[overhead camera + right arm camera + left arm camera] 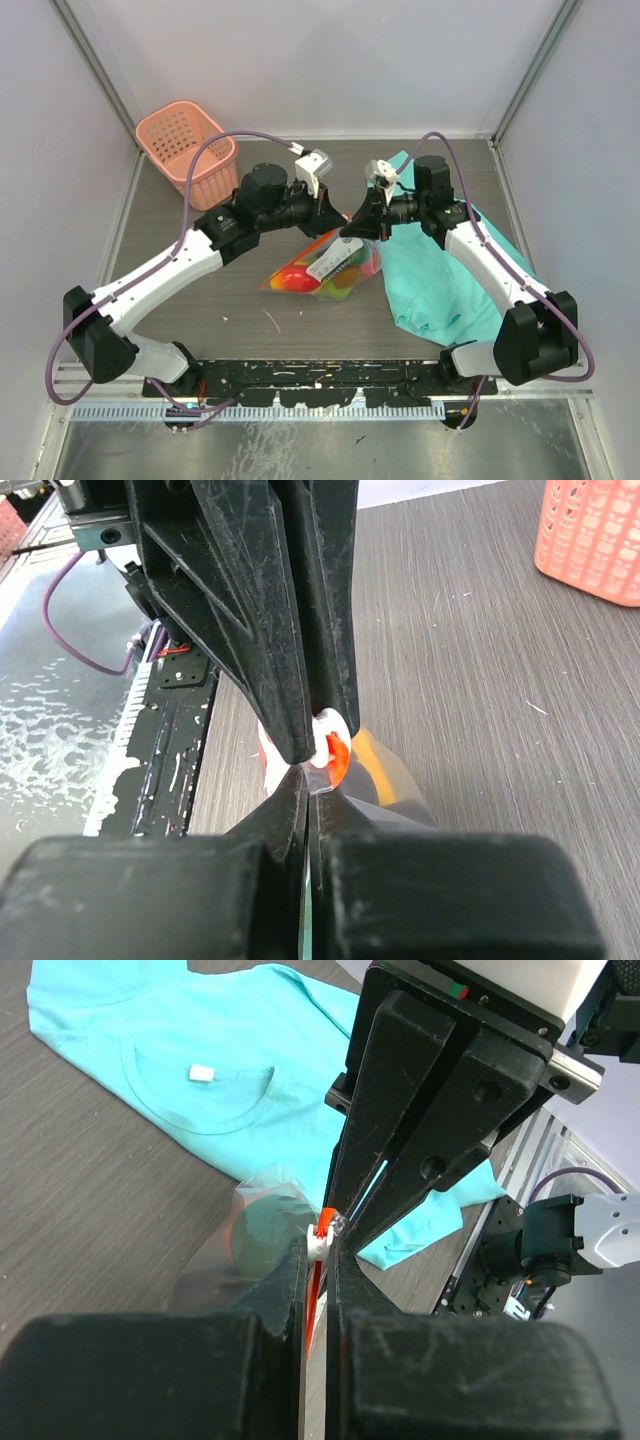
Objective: Open the zip-top bag and remove the fake food
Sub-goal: Unzip the zipper food storage bag at the center of the board.
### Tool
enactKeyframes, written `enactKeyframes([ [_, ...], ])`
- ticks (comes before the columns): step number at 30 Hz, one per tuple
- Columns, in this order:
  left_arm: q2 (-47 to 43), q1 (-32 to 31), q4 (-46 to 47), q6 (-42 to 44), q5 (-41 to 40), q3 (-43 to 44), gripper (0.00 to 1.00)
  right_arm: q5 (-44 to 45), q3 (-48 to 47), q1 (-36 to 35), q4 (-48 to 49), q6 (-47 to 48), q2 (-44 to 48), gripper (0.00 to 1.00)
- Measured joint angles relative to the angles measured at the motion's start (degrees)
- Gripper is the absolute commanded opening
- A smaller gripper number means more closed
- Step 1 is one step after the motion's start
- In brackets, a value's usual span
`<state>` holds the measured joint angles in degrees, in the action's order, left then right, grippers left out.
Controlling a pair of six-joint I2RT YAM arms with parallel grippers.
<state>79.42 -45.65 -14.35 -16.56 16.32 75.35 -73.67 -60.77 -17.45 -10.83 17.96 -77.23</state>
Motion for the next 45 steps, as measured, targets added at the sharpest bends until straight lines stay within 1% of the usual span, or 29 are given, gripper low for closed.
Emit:
enactKeyframes([
  [9,-1.07,0.00,1.33,4.17,1.31,-1.27,0.00,-2.38,0.00,1.46,0.20,-0.83,0.00,0.01],
  [18,-3.10,0.07,1.14,7.06,1.90,-2.40,0.00,-4.07,0.00,1.86,3.61,-5.46,0.00,0.01],
  [28,-5.40,0.83,0.31,7.41,1.64,-5.16,0.00,-4.72,0.02,3.93,6.10,-9.05,0.00,0.01],
  [45,-8.98,1.40,-0.28,7.41,1.22,-9.31,0.00,-5.09,0.02,4.83,6.51,-9.81,0.00,0.01],
])
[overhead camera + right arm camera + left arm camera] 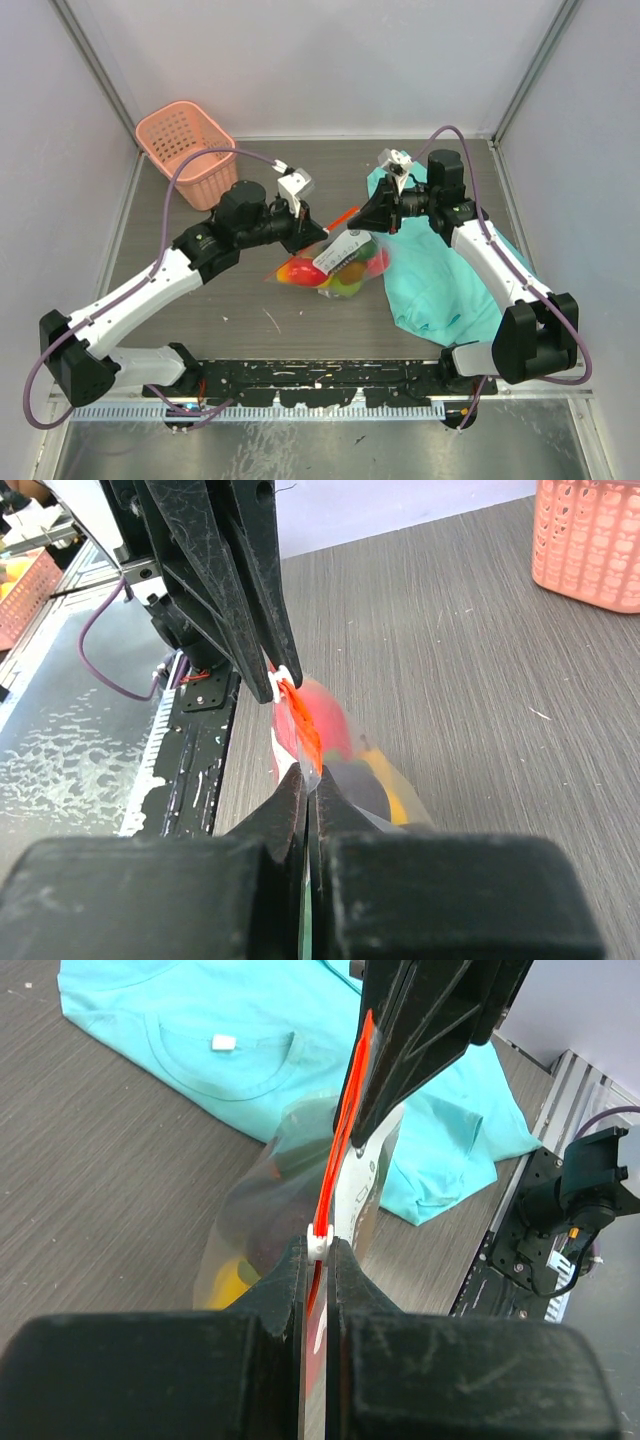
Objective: Open the zip-top bag and remove the fake food
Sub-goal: Unzip the zipper food storage bag at the center of the board.
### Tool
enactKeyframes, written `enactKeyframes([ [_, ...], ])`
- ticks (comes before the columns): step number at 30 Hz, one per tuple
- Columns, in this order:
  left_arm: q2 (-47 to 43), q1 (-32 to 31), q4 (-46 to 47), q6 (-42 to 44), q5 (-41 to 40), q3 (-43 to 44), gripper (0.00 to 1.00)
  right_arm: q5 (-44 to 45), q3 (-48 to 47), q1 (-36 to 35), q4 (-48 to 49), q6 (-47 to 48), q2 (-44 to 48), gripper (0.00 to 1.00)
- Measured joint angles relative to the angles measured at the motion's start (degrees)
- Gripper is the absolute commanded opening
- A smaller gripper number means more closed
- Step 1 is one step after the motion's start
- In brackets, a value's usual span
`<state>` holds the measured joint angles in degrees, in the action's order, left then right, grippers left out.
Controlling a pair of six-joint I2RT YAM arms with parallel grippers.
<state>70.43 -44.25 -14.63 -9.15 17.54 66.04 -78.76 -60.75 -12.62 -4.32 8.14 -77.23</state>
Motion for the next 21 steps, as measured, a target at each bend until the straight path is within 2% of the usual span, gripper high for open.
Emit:
enactKeyframes([
  [21,-4.07,0.66,-0.33,-0.37,-0.94,-5.46,0.00,0.04,0.00,1.36,0.00,-0.55,0.00,0.01],
])
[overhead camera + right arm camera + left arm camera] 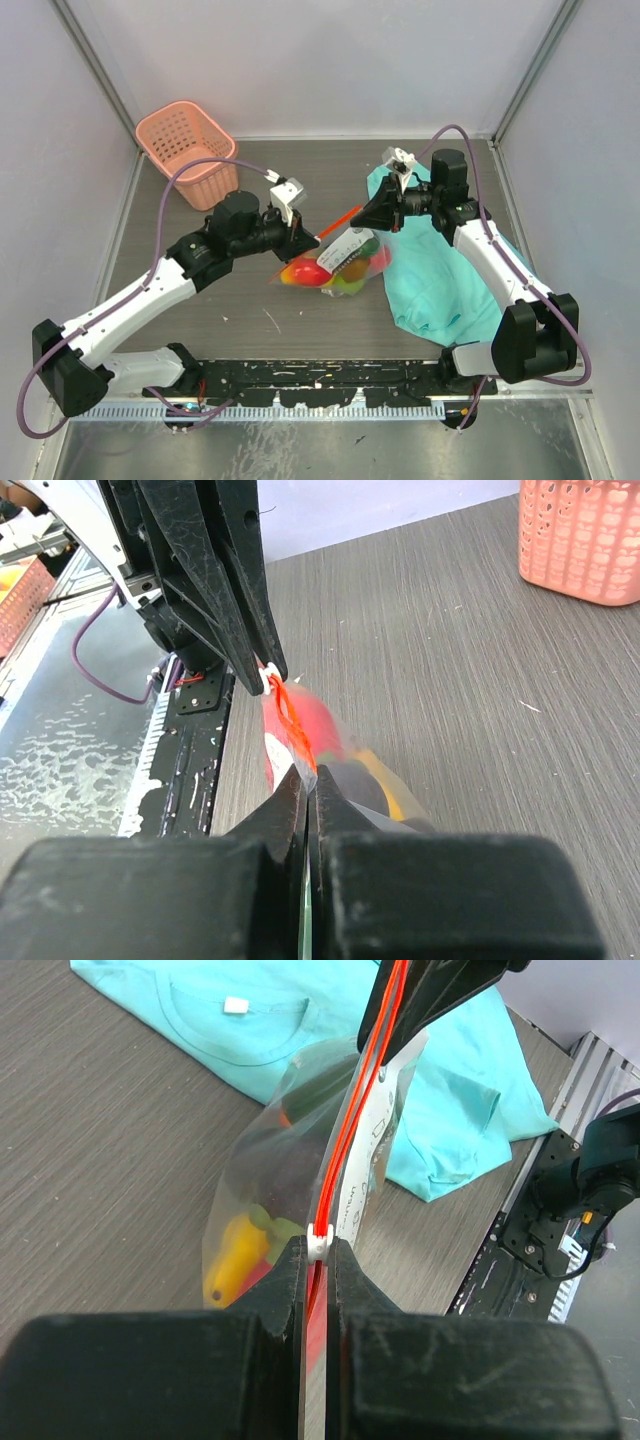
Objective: Open the zip-top bag and remove the fake food
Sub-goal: Unzip the zipper food storage bag at the center of the board.
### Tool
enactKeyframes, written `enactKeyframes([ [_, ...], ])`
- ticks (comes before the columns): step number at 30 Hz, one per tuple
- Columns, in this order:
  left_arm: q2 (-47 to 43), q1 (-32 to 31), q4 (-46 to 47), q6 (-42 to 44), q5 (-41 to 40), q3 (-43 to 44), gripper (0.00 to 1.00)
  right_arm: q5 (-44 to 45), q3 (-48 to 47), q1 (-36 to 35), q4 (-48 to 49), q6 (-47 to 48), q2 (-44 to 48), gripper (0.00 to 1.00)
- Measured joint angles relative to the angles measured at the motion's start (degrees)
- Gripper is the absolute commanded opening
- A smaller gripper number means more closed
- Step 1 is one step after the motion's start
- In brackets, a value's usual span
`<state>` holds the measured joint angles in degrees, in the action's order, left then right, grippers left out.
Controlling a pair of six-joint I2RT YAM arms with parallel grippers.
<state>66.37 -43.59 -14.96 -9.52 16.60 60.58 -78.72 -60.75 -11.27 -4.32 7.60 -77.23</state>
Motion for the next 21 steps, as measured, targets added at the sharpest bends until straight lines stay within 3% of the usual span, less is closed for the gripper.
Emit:
enactKeyframes([
  [21,-3.80,0.48,-1.22,-0.22,-2.05,-4.96,0.00,0.20,0.00,0.98,0.00,-0.07,0.00,0.01],
])
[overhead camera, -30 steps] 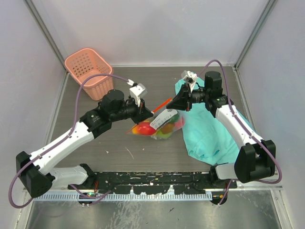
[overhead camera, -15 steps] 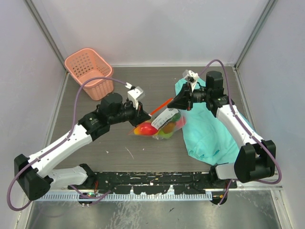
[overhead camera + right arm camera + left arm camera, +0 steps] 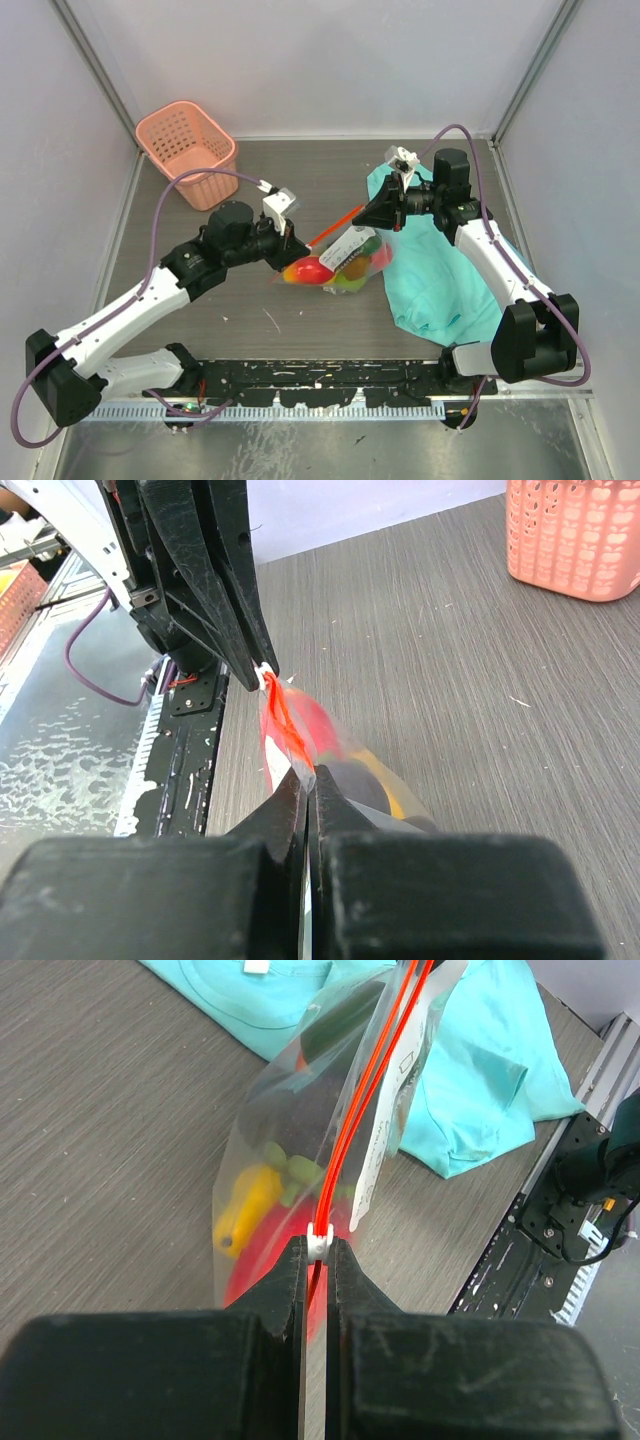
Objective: Open the zip-top bag and remove the fake food
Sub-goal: Unzip the zipper food storage bag at the center of the board.
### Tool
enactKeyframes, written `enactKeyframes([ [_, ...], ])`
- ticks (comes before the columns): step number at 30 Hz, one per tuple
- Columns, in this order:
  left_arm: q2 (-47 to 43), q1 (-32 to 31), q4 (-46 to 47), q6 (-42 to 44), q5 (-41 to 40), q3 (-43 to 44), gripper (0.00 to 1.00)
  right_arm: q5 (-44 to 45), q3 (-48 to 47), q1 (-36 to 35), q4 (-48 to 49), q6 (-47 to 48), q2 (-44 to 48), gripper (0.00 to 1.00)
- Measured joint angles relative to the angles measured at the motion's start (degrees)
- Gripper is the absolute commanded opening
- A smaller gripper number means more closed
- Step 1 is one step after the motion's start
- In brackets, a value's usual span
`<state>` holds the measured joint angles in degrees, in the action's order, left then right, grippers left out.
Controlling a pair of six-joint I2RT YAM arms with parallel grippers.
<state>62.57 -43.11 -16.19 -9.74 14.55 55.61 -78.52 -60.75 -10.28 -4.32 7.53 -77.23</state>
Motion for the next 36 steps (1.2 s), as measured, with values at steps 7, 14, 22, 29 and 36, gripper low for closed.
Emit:
enactKeyframes([
  [7,-0.57,0.11,-0.15,-0.11,-0.63,-0.92,0.00,0.04,0.00,0.02,0.00,0.00,0.00,0.01],
  [14,-1.68,0.15,-0.33,-0.13,-1.40,-2.27,0.00,0.13,0.00,0.13,0.00,0.00,0.00,0.01],
  [22,-2.45,0.31,-0.50,-0.33,-2.32,-3.56,0.00,0.46,0.00,0.44,0.00,0.00,0.00,0.01],
  [29,-3.28,0.39,-0.96,-0.61,-2.91,-4.35,0.00,0.48,0.00,0.66,0.00,0.00,0.00,0.01],
  [36,-3.76,0.48,-1.46,-1.40,-3.56,-5.16,0.00,0.50,0.00,0.79,-0.02,0.00,0.00,0.01],
])
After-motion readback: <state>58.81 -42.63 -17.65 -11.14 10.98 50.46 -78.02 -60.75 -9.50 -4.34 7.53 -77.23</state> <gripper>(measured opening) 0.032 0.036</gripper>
